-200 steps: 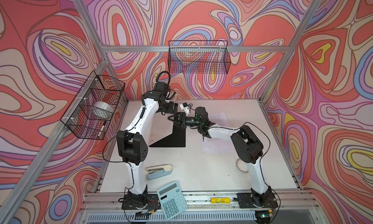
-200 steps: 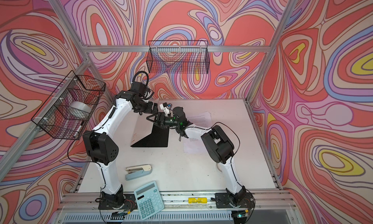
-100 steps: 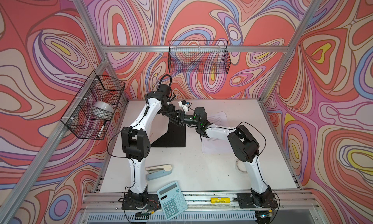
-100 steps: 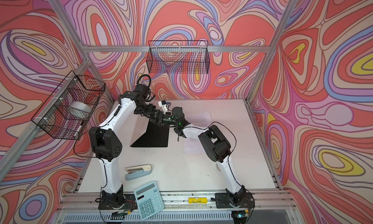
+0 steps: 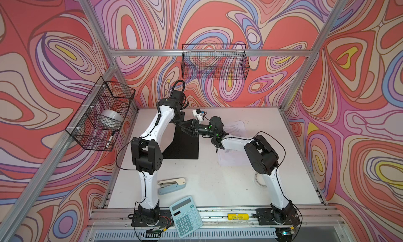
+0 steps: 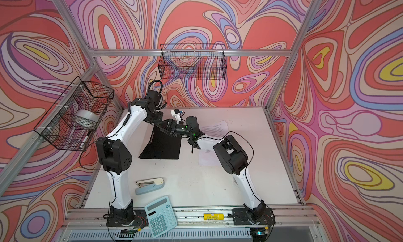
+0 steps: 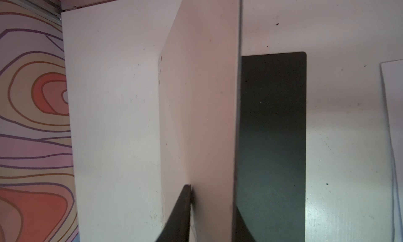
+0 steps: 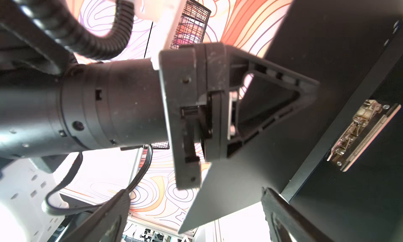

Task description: Put the files into the folder

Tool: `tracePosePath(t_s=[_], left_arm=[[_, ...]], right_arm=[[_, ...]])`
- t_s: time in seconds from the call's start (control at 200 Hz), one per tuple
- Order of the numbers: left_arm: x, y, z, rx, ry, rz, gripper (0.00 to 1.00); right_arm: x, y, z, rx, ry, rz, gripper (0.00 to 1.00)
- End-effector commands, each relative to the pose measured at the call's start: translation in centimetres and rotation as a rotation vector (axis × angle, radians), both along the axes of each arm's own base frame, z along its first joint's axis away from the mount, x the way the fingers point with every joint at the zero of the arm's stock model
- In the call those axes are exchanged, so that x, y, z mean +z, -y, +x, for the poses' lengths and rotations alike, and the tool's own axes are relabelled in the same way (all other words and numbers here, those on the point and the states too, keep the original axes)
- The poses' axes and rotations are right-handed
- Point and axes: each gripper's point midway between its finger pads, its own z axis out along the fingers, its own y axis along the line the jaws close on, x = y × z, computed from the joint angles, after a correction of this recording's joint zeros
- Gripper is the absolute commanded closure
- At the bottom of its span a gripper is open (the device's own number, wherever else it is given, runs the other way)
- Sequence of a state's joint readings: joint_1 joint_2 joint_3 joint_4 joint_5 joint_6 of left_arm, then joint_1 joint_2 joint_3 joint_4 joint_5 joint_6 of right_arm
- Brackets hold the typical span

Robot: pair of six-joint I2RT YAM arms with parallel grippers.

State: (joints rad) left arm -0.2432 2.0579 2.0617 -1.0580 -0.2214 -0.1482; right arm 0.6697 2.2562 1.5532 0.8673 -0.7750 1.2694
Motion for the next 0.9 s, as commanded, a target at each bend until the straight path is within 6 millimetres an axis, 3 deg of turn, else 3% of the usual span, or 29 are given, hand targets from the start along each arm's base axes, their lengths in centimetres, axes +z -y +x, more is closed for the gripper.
tracePosePath(t_s=[0.0, 0.08, 0.351, 0.611, 0.897], left_arm=[[0.3, -1.1, -0.3, 0.023, -0.021, 0.047, 0.89], [0.8, -1.4, -0.5, 0.031, -0.027, 0.045, 1.0], [2.0, -3.1, -1.6, 0.077, -0.05, -0.015, 1.0], [2.2, -4.6, -3.2, 0.129, -0.089, -0.186, 1.0], [3.1, -4.1, -4.7, 0.117, -0.103, -0.308, 1.0]], right_arm=[[-0.7, -0.4, -0.5, 0.016, 0.014, -0.01, 0.02], [-1.3, -0.2, -0.7, 0.011, 0.017, -0.05, 0.02], [-5.6, 1.5, -0.6, -0.054, 0.038, -0.37, 0.03], [-8.7, 4.0, 0.1, -0.116, 0.074, -0.65, 0.07], [-11.4, 6.4, 0.6, -0.118, 0.114, -0.903, 0.2]])
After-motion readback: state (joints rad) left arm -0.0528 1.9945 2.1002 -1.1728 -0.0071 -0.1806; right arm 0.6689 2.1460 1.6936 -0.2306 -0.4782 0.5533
